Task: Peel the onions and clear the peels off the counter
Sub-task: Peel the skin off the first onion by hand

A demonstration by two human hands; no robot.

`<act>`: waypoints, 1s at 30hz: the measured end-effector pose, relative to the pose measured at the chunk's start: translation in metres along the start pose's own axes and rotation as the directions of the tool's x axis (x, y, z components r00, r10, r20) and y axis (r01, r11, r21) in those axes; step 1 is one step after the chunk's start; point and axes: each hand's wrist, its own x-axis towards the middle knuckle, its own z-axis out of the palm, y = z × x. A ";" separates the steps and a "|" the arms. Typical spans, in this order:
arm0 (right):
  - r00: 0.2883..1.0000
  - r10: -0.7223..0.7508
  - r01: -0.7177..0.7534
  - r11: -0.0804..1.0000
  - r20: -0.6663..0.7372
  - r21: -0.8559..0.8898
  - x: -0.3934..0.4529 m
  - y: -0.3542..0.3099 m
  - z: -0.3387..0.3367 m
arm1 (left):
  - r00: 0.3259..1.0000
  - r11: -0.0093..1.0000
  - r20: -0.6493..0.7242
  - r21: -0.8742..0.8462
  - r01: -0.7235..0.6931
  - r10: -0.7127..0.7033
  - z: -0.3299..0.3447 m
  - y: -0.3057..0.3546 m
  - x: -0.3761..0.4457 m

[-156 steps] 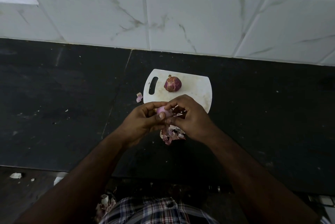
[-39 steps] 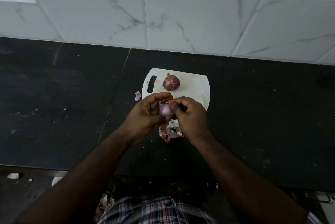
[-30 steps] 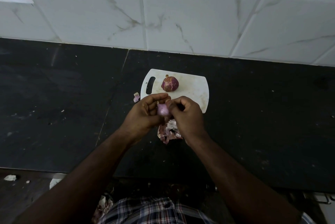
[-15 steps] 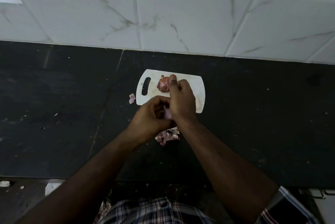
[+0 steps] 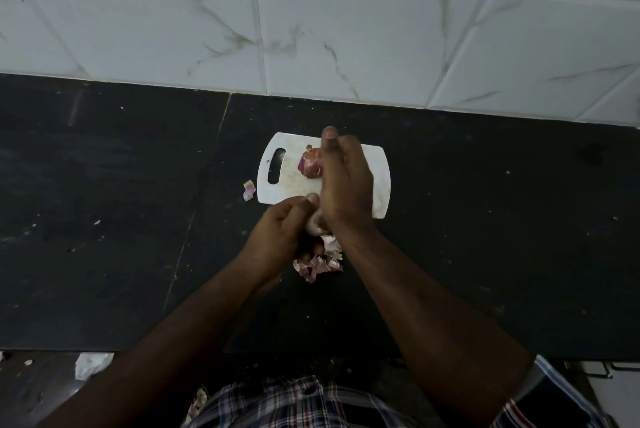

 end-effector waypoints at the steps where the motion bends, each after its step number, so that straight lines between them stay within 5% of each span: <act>1: 0.999 -0.044 0.044 0.998 0.005 -0.033 -0.002 0.001 0.003 | 1.000 1.000 -0.013 0.025 0.002 -0.001 0.001 0.000 0.000; 4: 0.997 -0.058 0.047 0.983 -0.058 -0.179 0.010 0.014 -0.003 | 0.999 0.999 0.004 -0.025 0.038 -0.038 0.003 0.002 -0.005; 7: 0.996 -0.008 -0.003 0.991 -0.087 -0.132 0.017 0.019 -0.017 | 0.989 0.984 -0.047 -0.121 0.132 -0.138 -0.002 0.005 -0.005; 12: 0.984 -0.165 0.173 0.972 0.065 -0.159 -0.014 0.003 0.004 | 0.967 0.974 -0.129 -0.079 0.211 -0.220 0.005 0.009 -0.001; 16: 0.985 -0.156 0.167 0.971 0.079 -0.170 -0.011 0.011 -0.011 | 0.959 0.956 -0.076 -0.135 0.262 -0.273 0.000 0.015 0.003; 21: 0.886 -0.160 0.271 0.940 0.434 -0.207 -0.031 0.023 -0.042 | 0.941 0.925 -0.086 -0.231 0.301 -0.327 -0.012 0.017 0.008; 30: 0.860 -0.369 0.489 0.792 0.352 -0.365 -0.042 0.029 -0.040 | 0.920 0.924 -0.106 -0.105 0.367 -0.378 -0.007 0.015 0.005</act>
